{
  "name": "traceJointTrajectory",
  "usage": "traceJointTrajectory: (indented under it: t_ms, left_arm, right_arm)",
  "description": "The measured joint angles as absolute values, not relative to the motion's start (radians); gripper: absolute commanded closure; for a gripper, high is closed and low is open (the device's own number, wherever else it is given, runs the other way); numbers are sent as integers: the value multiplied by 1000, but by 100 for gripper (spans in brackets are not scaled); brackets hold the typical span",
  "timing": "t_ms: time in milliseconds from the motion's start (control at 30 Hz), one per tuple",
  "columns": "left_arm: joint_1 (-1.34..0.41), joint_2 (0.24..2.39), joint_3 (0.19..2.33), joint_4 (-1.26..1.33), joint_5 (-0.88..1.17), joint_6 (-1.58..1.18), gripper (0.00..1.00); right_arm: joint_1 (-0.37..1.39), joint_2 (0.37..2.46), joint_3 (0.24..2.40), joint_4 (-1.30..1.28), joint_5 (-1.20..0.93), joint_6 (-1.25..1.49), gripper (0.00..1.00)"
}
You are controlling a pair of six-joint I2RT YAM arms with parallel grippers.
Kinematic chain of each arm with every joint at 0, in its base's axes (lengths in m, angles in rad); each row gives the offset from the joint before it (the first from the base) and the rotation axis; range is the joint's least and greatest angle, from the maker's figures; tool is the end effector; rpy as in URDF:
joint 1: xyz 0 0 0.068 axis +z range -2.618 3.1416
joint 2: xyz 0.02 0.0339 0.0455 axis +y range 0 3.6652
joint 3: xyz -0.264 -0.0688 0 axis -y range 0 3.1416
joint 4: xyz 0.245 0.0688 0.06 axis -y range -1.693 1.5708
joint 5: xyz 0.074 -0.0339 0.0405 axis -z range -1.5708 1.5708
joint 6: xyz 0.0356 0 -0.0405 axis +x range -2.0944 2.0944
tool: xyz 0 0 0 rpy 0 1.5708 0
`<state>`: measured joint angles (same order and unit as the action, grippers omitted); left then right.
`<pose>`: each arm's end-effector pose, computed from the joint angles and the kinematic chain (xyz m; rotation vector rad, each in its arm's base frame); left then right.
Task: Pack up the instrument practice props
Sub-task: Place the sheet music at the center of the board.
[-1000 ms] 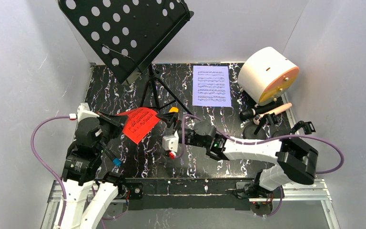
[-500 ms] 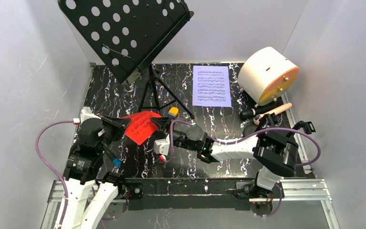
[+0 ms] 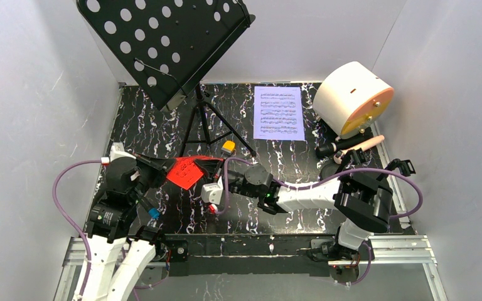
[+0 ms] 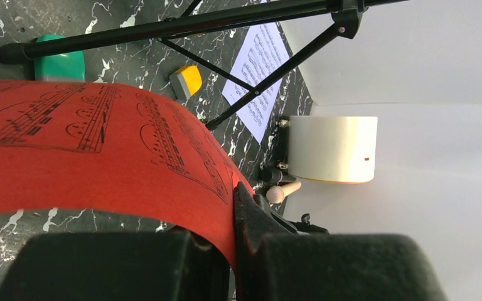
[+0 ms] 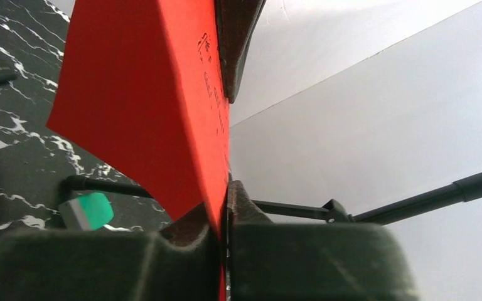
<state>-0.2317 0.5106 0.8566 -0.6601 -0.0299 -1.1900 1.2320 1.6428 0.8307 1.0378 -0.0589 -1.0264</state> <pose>0.1015 -0.0229 0.3482 -0.9400 1.7622 -0.9242 0.1170 0.3382 0.2648 -1.2397 0.5309 0.2131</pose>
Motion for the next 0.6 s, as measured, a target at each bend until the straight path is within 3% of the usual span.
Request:
traceJointTrajectory:
  t_ms: [167, 400, 600]
  left_arm:
    - [-232, 507, 857, -659, -23, -1170, 90]
    - [-232, 507, 863, -651, -38, -1058, 60]
    - [-232, 507, 911, -614, -93, -875, 41]
  right_arm:
    - [1233, 1635, 831, 986, -60, -1026, 99]
    - [1235, 1497, 834, 735, -52, -1021, 99]
    - [1235, 1326, 884, 422, -6, -1001, 99]
